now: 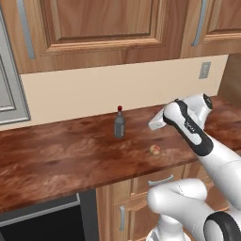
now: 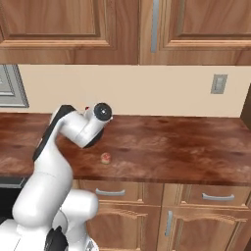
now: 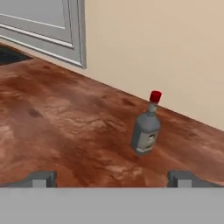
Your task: Place the liquors on the top shelf of the fridge to keep them out of children's reach, and place the peach on lower shelves for easy access.
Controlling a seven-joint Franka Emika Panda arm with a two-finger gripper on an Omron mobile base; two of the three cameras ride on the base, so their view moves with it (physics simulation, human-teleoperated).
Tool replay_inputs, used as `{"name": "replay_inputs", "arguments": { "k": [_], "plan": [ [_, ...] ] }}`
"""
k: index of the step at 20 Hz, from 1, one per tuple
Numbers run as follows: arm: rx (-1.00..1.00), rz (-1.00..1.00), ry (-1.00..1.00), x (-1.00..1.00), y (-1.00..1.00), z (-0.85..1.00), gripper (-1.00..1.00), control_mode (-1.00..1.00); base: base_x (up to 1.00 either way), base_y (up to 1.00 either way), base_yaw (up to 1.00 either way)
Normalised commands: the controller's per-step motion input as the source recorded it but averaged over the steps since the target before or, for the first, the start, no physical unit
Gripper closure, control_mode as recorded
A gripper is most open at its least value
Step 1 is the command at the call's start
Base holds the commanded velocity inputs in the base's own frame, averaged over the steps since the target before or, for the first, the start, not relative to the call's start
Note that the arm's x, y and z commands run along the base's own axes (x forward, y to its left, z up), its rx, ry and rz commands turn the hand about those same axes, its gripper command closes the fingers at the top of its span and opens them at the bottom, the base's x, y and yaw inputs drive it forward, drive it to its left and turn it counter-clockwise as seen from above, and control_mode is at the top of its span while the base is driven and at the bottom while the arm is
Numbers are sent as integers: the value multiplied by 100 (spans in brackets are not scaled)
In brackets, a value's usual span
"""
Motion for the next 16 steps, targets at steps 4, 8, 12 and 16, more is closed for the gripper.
{"name": "replay_inputs", "arguments": {
  "k": [4,8,12,16],
  "plan": [
    [18,6,-23,36,0,-17,-100,-100,0,0,0],
    [17,8,-21,36,1,-4,-100,-100,0,0,0],
    [12,10,-20,24,10,0,-100,-100,0,0,0],
    [6,8,-3,23,16,0,-100,-100,0,0,0]
  ]
}}
